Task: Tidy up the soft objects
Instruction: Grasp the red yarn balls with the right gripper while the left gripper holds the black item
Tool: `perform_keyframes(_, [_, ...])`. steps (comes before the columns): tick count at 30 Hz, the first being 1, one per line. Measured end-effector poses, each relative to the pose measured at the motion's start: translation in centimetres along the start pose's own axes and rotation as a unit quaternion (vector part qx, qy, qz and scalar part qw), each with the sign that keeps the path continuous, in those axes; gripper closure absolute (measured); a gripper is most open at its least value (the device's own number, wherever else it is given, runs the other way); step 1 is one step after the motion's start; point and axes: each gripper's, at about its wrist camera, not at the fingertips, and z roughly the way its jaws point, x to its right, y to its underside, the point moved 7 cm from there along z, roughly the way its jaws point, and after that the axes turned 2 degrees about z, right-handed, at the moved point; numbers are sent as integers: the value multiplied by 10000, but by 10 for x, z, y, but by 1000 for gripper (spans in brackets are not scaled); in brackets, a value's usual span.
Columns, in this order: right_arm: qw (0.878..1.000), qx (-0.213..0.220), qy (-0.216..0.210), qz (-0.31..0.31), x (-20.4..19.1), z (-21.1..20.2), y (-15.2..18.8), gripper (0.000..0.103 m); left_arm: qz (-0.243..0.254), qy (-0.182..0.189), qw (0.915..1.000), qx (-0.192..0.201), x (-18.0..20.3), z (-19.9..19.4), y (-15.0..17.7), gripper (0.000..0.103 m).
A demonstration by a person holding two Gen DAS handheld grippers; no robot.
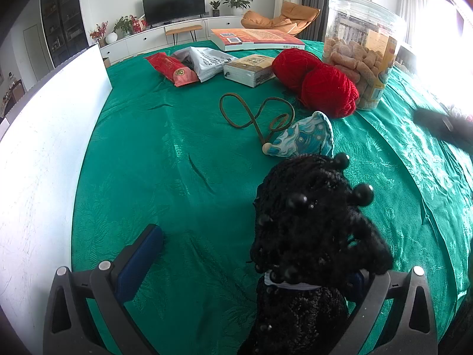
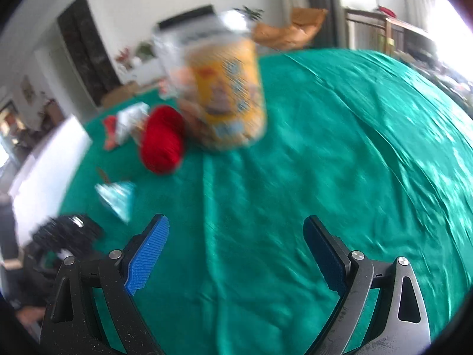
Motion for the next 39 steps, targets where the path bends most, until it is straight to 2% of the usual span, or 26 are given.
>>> perform_keyframes(5, [9978,-535,-236,-327,-43,68,-43,12,-1,0,10000,1,0,0,0,0])
perform_keyframes(8, [9956,-770,-156,-510,-58,101,-48,15,-1,2,10000,1,0,0,0,0])
perform_keyframes(9, [9950,-809,-92,-580,-60,108,-47,22,-3,2,10000,1,0,0,0,0])
perform_keyframes(10, [9938,-920,-104,-608,-60,113,-43,67,-3,1,10000,1,0,0,0,0])
perform_keyframes(11, [9940,-949,-143,-519,-57,111,-39,63,-3,2,10000,0,0,0,0,0])
perform_keyframes(14, [9938,-985,-417,-317,-41,79,-15,63,-4,-3,10000,-3,0,0,0,0])
perform_keyframes(16, [9940,-957,-403,-344,-19,49,5,63,-16,-5,10000,-15,0,0,1,0])
perform_keyframes(20, [9966,-712,422,28,62,5,18,63,-19,-7,10000,-35,0,0,0,0])
perform_keyframes(22, [9951,-516,784,323,103,-4,6,63,0,15,9999,-113,1,-1,1,0])
perform_keyframes(26, [9912,-69,1060,794,167,-3,-34,61,-27,356,9989,-315,6,-9,3,0])
perform_keyframes(28, [9923,-294,745,946,183,17,-44,51,-65,493,9982,-339,9,-19,3,0])
perform_keyframes(29, [9914,-590,557,1024,189,29,-45,43,-44,536,9979,-349,10,-24,2,0])
perform_keyframes(31, [9889,-932,497,1041,195,33,-47,39,-23,653,9974,-300,12,-39,0,0])
perform_keyframes(33, [9917,-843,433,865,192,21,-61,31,32,834,9962,-234,15,-53,-3,0])
perform_keyframes(34, [9927,-799,502,757,190,15,-70,21,83,882,9958,-221,17,-57,-3,0])
perform_keyframes(36, [9926,-897,580,584,181,16,-85,20,228,872,9956,-262,23,-59,-4,0])
perform_keyframes(38, [9889,-1306,591,392,169,33,-89,20,390,671,9963,-359,28,-51,-4,0])
perform_keyframes(39, [9841,-1647,618,247,163,48,-84,21,434,487,9970,-406,28,-46,-4,0])
